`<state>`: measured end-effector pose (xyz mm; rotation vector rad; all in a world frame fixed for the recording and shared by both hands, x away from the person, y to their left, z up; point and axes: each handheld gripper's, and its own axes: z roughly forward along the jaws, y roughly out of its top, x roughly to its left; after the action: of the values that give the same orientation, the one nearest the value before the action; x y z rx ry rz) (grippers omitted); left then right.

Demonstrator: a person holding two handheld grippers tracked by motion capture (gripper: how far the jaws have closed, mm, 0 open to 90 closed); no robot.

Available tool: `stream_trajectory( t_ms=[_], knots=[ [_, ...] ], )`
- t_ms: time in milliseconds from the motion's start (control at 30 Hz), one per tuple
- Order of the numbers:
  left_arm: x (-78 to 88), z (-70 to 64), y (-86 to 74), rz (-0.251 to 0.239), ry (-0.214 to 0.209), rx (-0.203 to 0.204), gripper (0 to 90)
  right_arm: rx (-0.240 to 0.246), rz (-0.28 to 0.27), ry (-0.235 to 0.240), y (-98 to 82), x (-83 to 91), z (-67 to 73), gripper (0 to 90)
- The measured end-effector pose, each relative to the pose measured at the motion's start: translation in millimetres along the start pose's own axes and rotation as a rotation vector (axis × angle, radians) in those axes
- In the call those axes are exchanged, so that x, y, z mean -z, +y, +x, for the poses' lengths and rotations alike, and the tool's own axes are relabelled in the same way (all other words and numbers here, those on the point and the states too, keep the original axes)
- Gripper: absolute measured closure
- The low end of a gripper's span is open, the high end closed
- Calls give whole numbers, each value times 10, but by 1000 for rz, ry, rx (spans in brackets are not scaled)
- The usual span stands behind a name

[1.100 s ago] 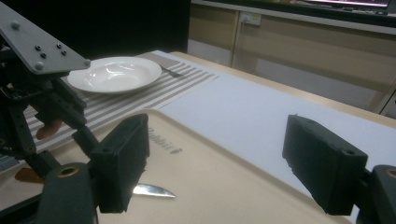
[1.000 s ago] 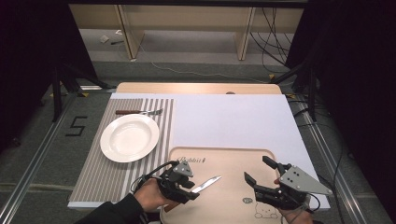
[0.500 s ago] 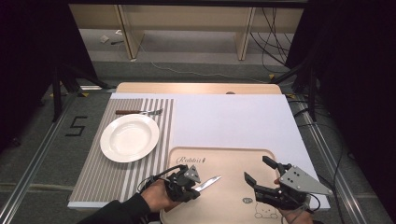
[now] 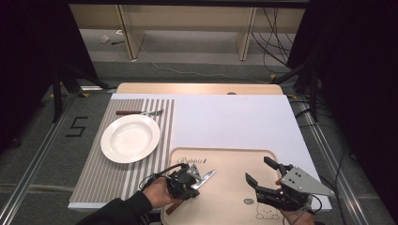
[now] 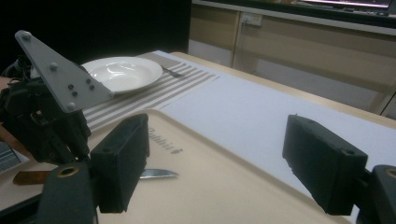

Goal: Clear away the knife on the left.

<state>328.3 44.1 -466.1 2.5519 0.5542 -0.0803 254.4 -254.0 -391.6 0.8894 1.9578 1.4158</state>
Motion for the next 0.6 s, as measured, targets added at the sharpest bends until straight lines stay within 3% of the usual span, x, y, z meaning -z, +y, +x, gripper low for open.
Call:
stream_trajectory(
  t_ms=[133,600],
  knots=[
    [19,4,-24,12,10,-20,896,1,-1,0,0,3,3,239],
    [69,128,-58,14,62,20,896,0,-3,1,1,3,2,239]
  ],
)
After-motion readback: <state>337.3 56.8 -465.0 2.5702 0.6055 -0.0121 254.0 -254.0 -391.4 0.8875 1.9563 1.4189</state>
